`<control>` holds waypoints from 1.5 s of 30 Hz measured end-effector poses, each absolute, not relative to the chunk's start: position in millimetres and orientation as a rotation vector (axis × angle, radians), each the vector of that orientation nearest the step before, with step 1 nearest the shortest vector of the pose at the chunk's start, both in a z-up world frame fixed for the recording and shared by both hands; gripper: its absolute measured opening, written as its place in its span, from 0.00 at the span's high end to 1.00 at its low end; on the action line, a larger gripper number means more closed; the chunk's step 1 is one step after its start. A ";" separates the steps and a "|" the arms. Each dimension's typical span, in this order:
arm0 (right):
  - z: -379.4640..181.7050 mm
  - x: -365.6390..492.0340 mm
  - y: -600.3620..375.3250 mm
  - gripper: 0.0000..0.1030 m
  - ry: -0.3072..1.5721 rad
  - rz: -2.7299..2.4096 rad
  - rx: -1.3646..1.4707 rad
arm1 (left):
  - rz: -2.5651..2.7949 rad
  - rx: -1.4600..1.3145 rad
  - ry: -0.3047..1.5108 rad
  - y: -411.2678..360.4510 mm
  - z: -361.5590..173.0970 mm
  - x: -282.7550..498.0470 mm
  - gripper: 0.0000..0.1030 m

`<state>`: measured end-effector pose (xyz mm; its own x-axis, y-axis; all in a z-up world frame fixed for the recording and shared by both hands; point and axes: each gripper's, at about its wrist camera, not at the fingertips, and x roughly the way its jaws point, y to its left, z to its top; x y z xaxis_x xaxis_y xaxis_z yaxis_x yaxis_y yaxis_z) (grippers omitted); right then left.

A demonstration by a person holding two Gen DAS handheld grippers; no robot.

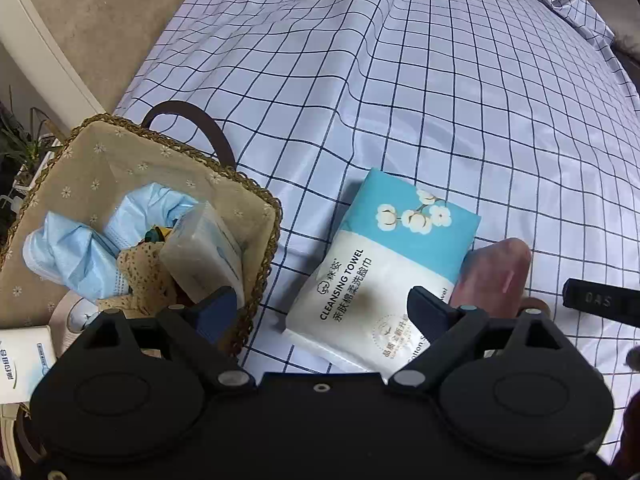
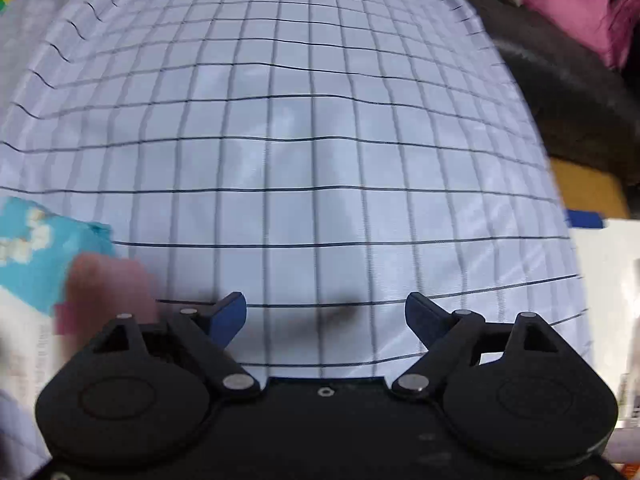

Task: Organize soft objects
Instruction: 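Move the left gripper to the pink cloth while the right moves toward the brown tape roll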

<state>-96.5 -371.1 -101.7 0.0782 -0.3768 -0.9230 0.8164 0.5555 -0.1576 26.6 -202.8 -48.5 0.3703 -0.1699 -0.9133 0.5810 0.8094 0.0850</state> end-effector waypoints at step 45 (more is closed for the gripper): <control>-79.5 -178.0 -357.6 0.15 1.202 -0.956 0.695 | -0.575 0.607 1.072 -272.4 -93.3 -17.6 0.14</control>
<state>-178.0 -357.6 -79.5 0.0747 -0.2363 -0.9688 0.8911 0.4519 -0.0415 -17.6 -272.4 -93.3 0.3669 -0.1352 -0.9204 0.6917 0.7013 0.1727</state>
